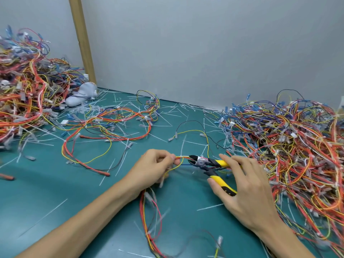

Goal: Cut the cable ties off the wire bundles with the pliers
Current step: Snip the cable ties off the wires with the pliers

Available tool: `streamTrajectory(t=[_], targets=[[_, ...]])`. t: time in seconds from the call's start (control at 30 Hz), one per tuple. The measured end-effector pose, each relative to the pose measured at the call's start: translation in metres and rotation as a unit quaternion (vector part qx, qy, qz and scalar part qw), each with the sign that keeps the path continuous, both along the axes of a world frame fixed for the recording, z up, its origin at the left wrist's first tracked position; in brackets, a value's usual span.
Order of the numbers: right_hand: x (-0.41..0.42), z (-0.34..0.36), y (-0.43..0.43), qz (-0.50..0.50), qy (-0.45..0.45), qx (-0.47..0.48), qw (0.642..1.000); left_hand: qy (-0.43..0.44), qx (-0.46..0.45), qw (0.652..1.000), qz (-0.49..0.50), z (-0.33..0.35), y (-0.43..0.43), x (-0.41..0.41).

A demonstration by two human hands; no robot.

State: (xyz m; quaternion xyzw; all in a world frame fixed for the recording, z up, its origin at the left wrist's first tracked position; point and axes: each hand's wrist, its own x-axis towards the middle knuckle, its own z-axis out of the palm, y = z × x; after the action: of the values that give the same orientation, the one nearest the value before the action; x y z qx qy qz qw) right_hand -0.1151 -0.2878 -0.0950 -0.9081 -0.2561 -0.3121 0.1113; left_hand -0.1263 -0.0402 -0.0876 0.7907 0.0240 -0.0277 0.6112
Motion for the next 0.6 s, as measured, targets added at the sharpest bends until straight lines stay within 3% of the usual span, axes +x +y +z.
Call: streamTrajectory(t=[0.07,0.13,0.2,0.3,0.43,0.6], targets=[[0.000,-0.001,0.001,0.005,0.005,0.008,1.000,0.092,-0.140,0.985,-0.029,0.003,-0.004,-0.001],[0.000,-0.002,0.002,0.002,0.005,0.007,1.000,0.192,-0.281,0.937,-0.073,0.005,-0.009,-0.003],[0.001,-0.003,0.002,-0.006,0.008,0.004,1.000,0.233,-0.349,0.900,-0.114,0.004,-0.011,-0.004],[0.002,-0.003,0.001,-0.010,0.008,0.010,1.000,0.185,-0.338,0.915,-0.123,-0.002,-0.013,-0.003],[0.000,0.000,0.001,0.005,-0.026,0.057,0.998,0.091,-0.348,0.932,-0.055,-0.006,-0.014,-0.002],[-0.008,0.000,0.006,0.044,0.014,0.085,0.995,0.067,-0.357,0.931,-0.022,-0.005,-0.016,-0.003]])
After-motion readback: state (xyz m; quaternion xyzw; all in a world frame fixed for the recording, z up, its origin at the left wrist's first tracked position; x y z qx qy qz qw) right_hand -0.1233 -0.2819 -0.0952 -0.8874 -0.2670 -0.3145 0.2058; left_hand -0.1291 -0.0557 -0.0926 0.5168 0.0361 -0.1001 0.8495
